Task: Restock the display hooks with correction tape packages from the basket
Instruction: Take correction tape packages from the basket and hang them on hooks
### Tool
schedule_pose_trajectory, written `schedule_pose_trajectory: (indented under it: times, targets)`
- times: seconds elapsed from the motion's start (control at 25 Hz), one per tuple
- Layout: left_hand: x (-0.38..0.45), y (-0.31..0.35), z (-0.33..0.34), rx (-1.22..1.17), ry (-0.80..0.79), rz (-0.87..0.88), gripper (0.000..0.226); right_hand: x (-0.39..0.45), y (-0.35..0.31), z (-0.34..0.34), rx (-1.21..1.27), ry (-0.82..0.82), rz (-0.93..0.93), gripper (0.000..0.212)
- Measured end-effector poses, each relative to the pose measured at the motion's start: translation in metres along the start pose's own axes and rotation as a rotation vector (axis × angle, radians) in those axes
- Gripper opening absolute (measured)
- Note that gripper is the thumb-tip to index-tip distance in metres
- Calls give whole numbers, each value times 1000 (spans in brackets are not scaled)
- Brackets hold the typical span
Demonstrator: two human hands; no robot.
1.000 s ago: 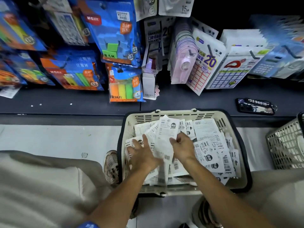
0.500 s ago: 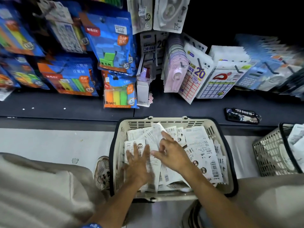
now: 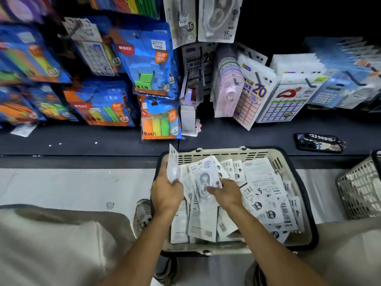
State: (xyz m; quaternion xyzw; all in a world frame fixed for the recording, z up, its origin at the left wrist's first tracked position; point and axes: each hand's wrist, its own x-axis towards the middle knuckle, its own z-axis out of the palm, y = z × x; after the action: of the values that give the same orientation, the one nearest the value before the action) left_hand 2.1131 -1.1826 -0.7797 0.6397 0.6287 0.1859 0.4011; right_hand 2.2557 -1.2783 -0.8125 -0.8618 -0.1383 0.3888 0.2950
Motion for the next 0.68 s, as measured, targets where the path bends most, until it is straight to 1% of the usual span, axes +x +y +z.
schedule_pose_trajectory:
  times: [0.04, 0.08, 0.12, 0.16, 0.2, 0.24, 0.28, 0.32, 0.36, 0.4, 0.44, 0.52, 0.56, 0.6, 0.64, 0.68]
  targets:
    - [2, 5, 0, -53, -21, 1, 57, 2, -1, -9, 14, 74, -9, 22]
    - [3, 8, 0, -98, -58, -13, 53, 1, -1, -18, -2, 167, -45, 6]
    - [4, 9, 1, -138, -96, -38, 51, 3, 1, -26, -14, 263, -88, 13]
    - [5, 8, 1, -188, -129, -81, 48, 6, 3, -33, 23, 303, -119, 22]
    - [5, 6, 2, -246, -162, -129, 40, 7, 4, -39, 119, 280, -128, 24]
    - [4, 5, 4, -273, -196, -169, 32, 8, 4, -42, 202, 207, -112, 21]
    - [4, 3, 5, -257, -231, -195, 29, 7, 2, -41, 229, 80, -98, 13]
    - [4, 0, 7, -223, -276, -218, 29, 3, 1, -36, 175, -60, -90, 19]
    - [3, -3, 8, -201, -317, -252, 35, -1, 4, -28, 101, -176, -77, 35]
    - [4, -6, 10, -198, -340, -290, 40, -3, 8, -19, 53, -213, -74, 46]
    - [6, -10, 10, -225, -354, -328, 41, -5, 11, -10, 21, -176, -80, 49]
    - [8, -13, 11, -298, -395, -378, 35, -8, 12, 2, -43, -35, -138, 40]
    - [6, -12, 11, -312, -424, -388, 34, -8, 12, 4, -90, -5, -170, 38]
    - [5, -12, 11, -307, -444, -387, 33, -8, 11, 7, -114, 6, -190, 42]
    - [4, -12, 11, -299, -452, -377, 32, -9, 9, 10, -84, 6, -178, 48]
    - [2, -12, 12, -301, -449, -371, 31, -10, 8, 14, 22, -8, -127, 53]
